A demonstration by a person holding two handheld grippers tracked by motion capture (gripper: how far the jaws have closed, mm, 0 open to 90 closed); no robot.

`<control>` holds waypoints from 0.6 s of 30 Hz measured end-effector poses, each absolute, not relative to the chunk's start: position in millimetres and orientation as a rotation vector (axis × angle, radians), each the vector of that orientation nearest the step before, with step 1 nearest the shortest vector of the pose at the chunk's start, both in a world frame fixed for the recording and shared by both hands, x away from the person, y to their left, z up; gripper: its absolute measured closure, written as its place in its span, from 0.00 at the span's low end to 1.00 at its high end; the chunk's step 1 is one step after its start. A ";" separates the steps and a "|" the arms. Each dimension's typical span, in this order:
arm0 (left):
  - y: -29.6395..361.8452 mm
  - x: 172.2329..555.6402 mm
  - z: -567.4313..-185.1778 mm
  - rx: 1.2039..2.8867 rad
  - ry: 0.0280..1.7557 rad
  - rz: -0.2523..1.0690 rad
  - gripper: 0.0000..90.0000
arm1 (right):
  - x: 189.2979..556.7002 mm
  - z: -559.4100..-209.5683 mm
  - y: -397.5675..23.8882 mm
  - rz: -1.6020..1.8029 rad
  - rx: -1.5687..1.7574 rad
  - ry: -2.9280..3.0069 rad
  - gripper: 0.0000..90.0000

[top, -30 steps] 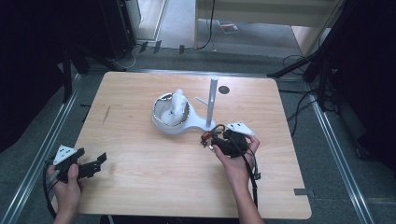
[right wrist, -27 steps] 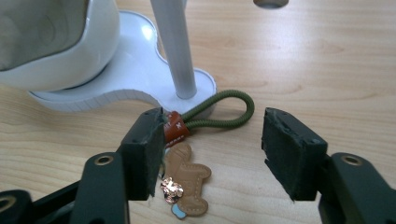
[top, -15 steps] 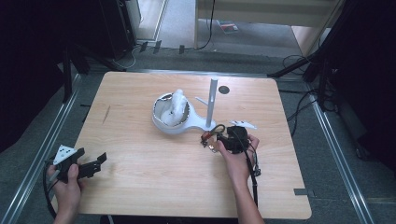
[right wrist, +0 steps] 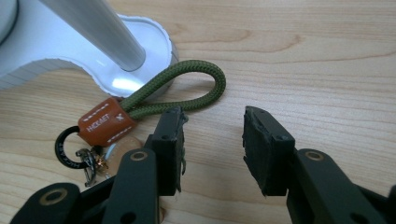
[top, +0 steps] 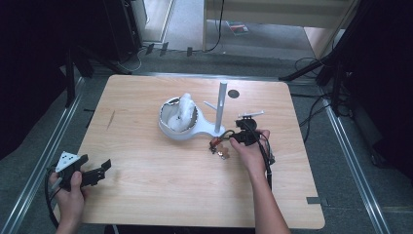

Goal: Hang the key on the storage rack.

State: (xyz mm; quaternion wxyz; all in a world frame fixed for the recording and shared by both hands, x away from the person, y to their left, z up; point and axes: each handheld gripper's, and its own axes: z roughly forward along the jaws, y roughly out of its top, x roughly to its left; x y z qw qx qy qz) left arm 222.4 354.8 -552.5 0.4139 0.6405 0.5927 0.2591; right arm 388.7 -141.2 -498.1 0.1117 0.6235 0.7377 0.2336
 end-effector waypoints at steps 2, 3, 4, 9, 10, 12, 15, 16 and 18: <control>355.0 222.4 -552.5 1.611 1.491 0.650 0.08 | 393.2 -497.7 -141.4 0.659 1.845 2.181 0.66; 355.0 222.4 -552.5 1.611 1.491 0.650 0.08 | 395.5 -497.6 -141.4 0.653 1.850 2.192 0.66; 354.9 222.4 -552.5 1.611 1.491 0.651 0.08 | 397.7 -497.8 -141.4 0.654 1.855 2.204 0.66; 354.9 222.4 -552.5 1.611 1.491 0.651 0.08 | 407.2 -500.9 -139.0 0.594 1.866 2.237 0.66; 354.9 222.4 -552.5 1.611 1.491 0.651 0.08 | 409.2 -501.6 -138.4 0.575 1.867 2.244 0.66; 354.9 222.4 -552.5 1.611 1.491 0.651 0.08 | 413.4 -503.1 -137.4 0.534 1.875 2.262 0.66; 354.8 222.5 -552.5 1.610 1.492 0.650 0.08 | 417.8 -504.1 -135.5 0.503 1.865 2.283 0.67; 354.8 222.5 -552.6 1.609 1.492 0.650 0.08 | 419.3 -504.2 -134.9 0.492 1.856 2.291 0.67; 354.8 222.5 -552.5 1.610 1.492 0.651 0.08 | 422.0 -503.6 -133.8 0.477 1.859 2.293 0.67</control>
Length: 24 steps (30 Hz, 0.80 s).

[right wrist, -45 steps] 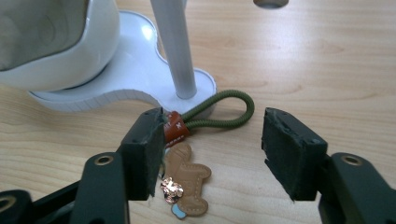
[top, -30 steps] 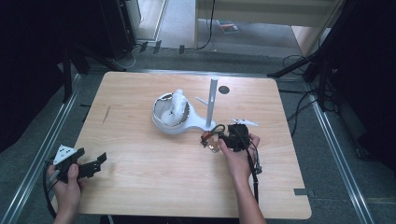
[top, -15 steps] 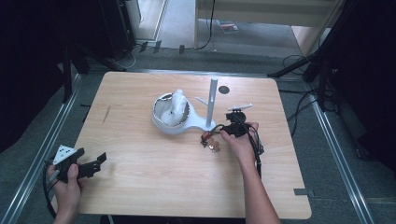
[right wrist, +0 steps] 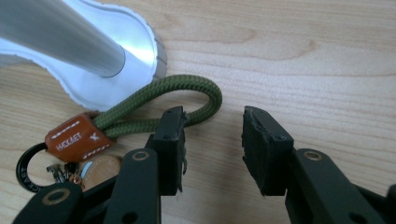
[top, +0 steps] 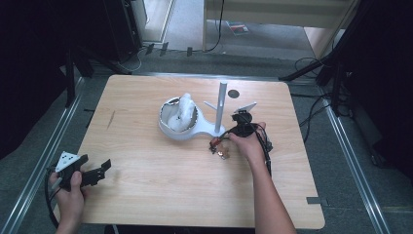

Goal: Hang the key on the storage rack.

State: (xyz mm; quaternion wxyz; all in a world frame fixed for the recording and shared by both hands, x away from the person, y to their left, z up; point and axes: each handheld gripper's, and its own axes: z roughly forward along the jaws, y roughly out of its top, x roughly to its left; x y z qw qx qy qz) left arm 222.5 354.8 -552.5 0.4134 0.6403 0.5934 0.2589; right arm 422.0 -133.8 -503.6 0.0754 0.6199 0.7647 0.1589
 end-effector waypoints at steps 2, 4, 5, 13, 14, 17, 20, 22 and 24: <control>354.9 222.4 -552.5 1.610 1.491 0.651 0.08 | 426.0 -503.7 -133.4 0.468 1.850 2.291 0.70; 354.8 222.5 -552.6 1.609 1.492 0.650 0.08 | 427.1 -504.0 -132.5 0.466 1.857 2.287 0.71; 354.8 222.5 -552.6 1.609 1.492 0.650 0.08 | 428.1 -504.0 -132.0 0.461 1.857 2.286 0.73; 354.8 222.5 -552.6 1.609 1.492 0.649 0.08 | 436.8 -504.4 -125.0 0.448 1.835 2.307 0.80; 354.8 222.5 -552.6 1.610 1.491 0.650 0.08 | 438.3 -504.1 -124.0 0.429 1.835 2.317 0.80; 354.7 222.6 -552.6 1.610 1.492 0.650 0.08 | 441.3 -504.7 -123.4 0.446 1.860 2.325 0.85; 354.8 222.5 -552.5 1.609 1.493 0.650 0.08 | 441.6 -506.3 -125.3 0.495 1.875 2.319 0.88; 354.8 222.5 -552.6 1.609 1.493 0.650 0.08 | 441.2 -507.2 -127.0 0.530 1.890 2.310 0.93; 354.9 222.4 -552.5 1.609 1.492 0.650 0.08 | 441.2 -508.6 -127.7 0.517 1.892 2.303 1.00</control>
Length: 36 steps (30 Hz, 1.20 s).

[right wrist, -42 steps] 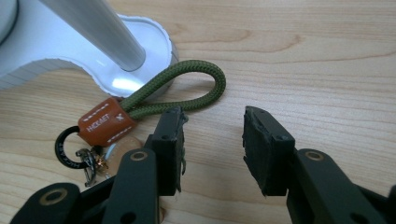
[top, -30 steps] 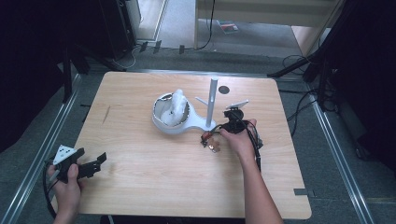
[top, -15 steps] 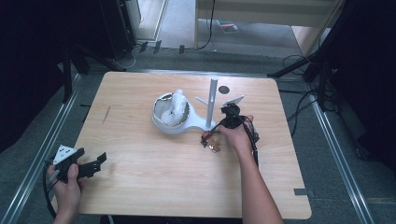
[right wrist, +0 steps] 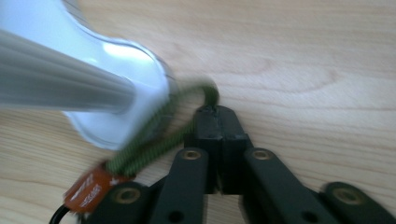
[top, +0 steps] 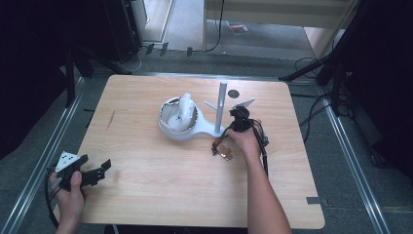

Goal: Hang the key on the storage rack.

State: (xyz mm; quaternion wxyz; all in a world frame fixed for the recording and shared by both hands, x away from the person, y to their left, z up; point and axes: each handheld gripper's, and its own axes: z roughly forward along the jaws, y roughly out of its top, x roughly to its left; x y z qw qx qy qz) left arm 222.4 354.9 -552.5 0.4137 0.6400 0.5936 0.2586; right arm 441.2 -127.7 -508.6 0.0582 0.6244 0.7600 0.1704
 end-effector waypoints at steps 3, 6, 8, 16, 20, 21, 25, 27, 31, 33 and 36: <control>355.1 222.4 -552.5 1.607 1.492 0.647 0.08 | 440.6 -510.4 -130.3 0.555 1.914 2.281 1.00; 354.9 222.7 -552.6 1.608 1.493 0.648 0.08 | 439.9 -511.0 -132.2 0.591 1.929 2.278 1.00; 354.9 222.7 -552.6 1.608 1.493 0.648 0.08 | 438.7 -509.1 -133.8 0.614 1.940 2.259 1.00; 354.8 222.5 -552.5 1.614 1.492 0.650 0.08 | 426.3 -497.6 -129.7 0.681 2.002 2.254 0.77; 354.8 222.5 -552.5 1.614 1.492 0.651 0.08 | 422.0 -496.9 -125.6 0.707 2.036 2.274 0.66; 354.8 222.5 -552.5 1.614 1.492 0.651 0.08 | 420.8 -496.6 -123.2 0.703 2.049 2.280 0.63; 354.9 222.5 -552.5 1.614 1.493 0.649 0.08 | 419.8 -497.8 -118.5 0.695 2.080 2.272 0.52; 355.0 222.5 -552.5 1.613 1.493 0.649 0.08 | 420.0 -500.1 -116.3 0.685 2.082 2.279 0.49; 355.1 222.6 -552.5 1.612 1.494 0.647 0.08 | 420.1 -506.2 -111.0 0.649 2.093 2.267 0.50; 355.2 222.6 -552.5 1.613 1.493 0.647 0.08 | 419.9 -508.5 -108.9 0.624 2.084 2.258 0.54; 355.3 222.5 -552.5 1.612 1.493 0.647 0.08 | 419.6 -508.3 -108.5 0.632 2.085 2.256 0.61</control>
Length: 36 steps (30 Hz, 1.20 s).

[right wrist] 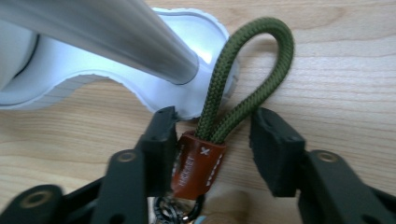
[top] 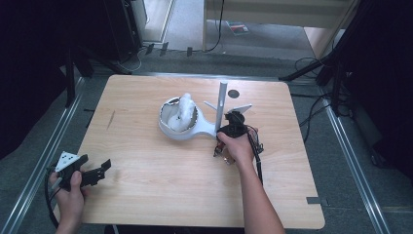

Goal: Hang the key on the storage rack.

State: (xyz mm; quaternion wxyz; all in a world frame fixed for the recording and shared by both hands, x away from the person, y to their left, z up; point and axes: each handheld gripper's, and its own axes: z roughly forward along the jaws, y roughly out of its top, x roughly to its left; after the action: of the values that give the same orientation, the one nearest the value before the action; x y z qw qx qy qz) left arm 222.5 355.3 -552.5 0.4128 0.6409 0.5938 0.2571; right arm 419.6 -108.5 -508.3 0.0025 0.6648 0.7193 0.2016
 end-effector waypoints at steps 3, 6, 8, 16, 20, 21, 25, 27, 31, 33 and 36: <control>355.2 222.5 -552.5 1.613 1.493 0.648 0.08 | 420.0 -507.8 -111.0 0.635 2.082 2.270 0.64; 355.3 222.5 -552.5 1.613 1.493 0.647 0.08 | 419.3 -505.8 -113.8 0.617 2.060 2.264 0.74; 355.1 222.6 -552.5 1.612 1.494 0.648 0.08 | 419.1 -506.4 -116.3 0.560 2.048 2.252 0.75; 354.8 222.6 -552.5 1.615 1.493 0.650 0.08 | 416.9 -507.8 -120.3 0.348 1.874 2.243 0.70; 354.7 222.6 -552.5 1.615 1.493 0.651 0.08 | 417.3 -507.9 -123.0 0.333 1.866 2.249 0.71; 354.6 222.7 -552.6 1.612 1.494 0.651 0.08 | 416.9 -507.8 -123.9 0.335 1.867 2.240 0.73; 354.8 222.6 -552.5 1.615 1.493 0.650 0.08 | 415.5 -507.9 -127.2 0.355 1.873 2.230 0.77; 354.9 222.5 -552.5 1.614 1.493 0.650 0.08 | 414.9 -507.8 -128.0 0.353 1.873 2.224 0.78; 355.0 222.6 -552.5 1.612 1.494 0.649 0.08 | 412.7 -509.1 -130.7 0.400 1.879 2.184 0.79; 355.0 222.6 -552.5 1.613 1.494 0.648 0.08 | 410.6 -510.0 -133.8 0.446 1.888 2.167 0.80; 354.9 222.8 -552.6 1.612 1.494 0.648 0.08 | 406.8 -511.4 -139.1 0.518 1.867 2.152 0.80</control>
State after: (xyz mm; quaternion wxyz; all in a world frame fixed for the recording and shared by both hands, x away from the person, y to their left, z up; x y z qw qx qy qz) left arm 222.8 354.9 -552.6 0.4124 0.6409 0.5941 0.2575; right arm 406.8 -139.1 -511.4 0.1226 0.6400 0.7374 0.1776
